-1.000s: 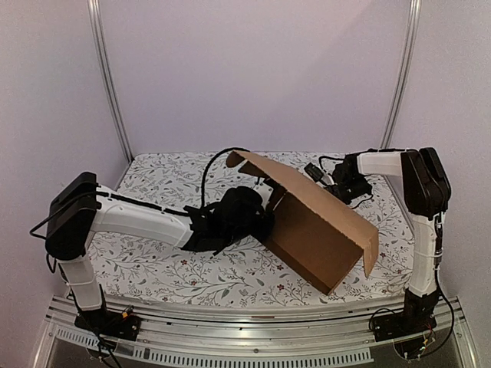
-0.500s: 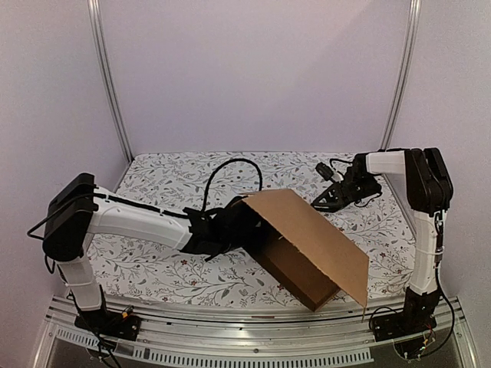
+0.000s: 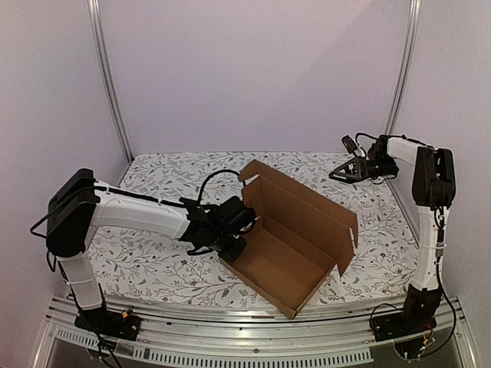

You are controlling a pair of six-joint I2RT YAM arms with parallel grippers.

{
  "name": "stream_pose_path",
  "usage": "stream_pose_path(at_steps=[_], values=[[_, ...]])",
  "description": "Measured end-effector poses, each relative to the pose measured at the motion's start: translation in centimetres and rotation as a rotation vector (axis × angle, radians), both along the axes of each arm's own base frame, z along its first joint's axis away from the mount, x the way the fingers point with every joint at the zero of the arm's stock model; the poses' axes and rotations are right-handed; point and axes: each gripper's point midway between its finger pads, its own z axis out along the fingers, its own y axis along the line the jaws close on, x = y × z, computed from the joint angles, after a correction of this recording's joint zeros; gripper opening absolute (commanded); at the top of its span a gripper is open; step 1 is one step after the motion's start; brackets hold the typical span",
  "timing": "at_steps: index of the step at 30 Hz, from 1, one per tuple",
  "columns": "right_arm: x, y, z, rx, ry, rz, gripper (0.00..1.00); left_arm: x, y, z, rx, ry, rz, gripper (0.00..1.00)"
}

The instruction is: Fold the paper box

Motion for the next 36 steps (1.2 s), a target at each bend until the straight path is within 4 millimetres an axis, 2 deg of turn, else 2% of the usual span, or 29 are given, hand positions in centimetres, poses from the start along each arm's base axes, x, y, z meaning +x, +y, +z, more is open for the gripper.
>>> stream_pose_path(at_steps=[3,7,9,11,13,15,17,19,21,23,25,27,30,32,34,36], values=[[0.7,0.2,2.8,-0.029,-0.035,-0.008,0.99,0.6,1.4,-1.2,0.038,0.035,0.039,0.36],[-1.0,-0.5,4.3,-0.191,0.048,-0.085,0.99,0.9,1.1,-1.2,0.037,0.037,0.037,0.45],[-1.7,-1.4,5.3,-0.293,0.028,-0.172,0.99,0.9,0.7,-0.9,0.027,0.03,0.024,0.48],[-1.8,-2.3,7.6,-0.338,-0.043,-0.257,0.99,0.7,0.3,-0.5,0.018,0.023,0.01,0.52],[-1.8,-3.1,11.1,-0.322,-0.141,-0.33,0.99,0.3,0.1,0.3,0.001,0.006,-0.011,0.55],[-2.0,-3.5,14.6,-0.248,-0.212,-0.374,0.99,-0.3,0.4,1.0,-0.013,-0.022,-0.04,0.56],[-2.1,-3.6,16.6,-0.15,-0.204,-0.371,0.99,-1.3,1.3,1.9,-0.026,-0.053,-0.073,0.57],[-1.8,-3.6,16.6,-0.08,-0.134,-0.345,0.99,-2.0,2.1,2.9,-0.045,-0.083,-0.096,0.58],[-1.7,-3.8,14.6,-0.066,-0.01,-0.326,0.99,-2.4,2.9,4.0,-0.071,-0.123,-0.111,0.59],[-2.5,-3.9,11.8,-0.121,0.056,-0.302,0.99,-2.8,3.8,5.4,-0.111,-0.179,-0.123,0.6],[-3.9,-4.2,10.5,-0.201,0.026,-0.279,0.99,-3.0,4.4,6.8,-0.15,-0.23,-0.125,0.63],[-5.0,-4.9,10.4,-0.301,-0.097,-0.285,0.99,-3.0,4.9,8.4,-0.195,-0.296,-0.126,0.67],[-7.5,-6.2,12.1,-0.41,-0.269,-0.371,0.99,-2.7,5.2,10.1,-0.249,-0.39,-0.136,0.7],[-9.6,-6.6,16.0,-0.415,-0.373,-0.43,0.96,-2.4,5.1,10.7,-0.255,-0.452,-0.163,0.71],[-11.7,-5.9,19.5,-0.379,-0.479,-0.394,0.94,-2.0,4.5,11.2,-0.243,-0.502,-0.197,0.76],[-13.2,-4.8,20.5,-0.38,-0.594,-0.301,0.99,-1.5,3.8,11.6,-0.229,-0.549,-0.235,0.76]])
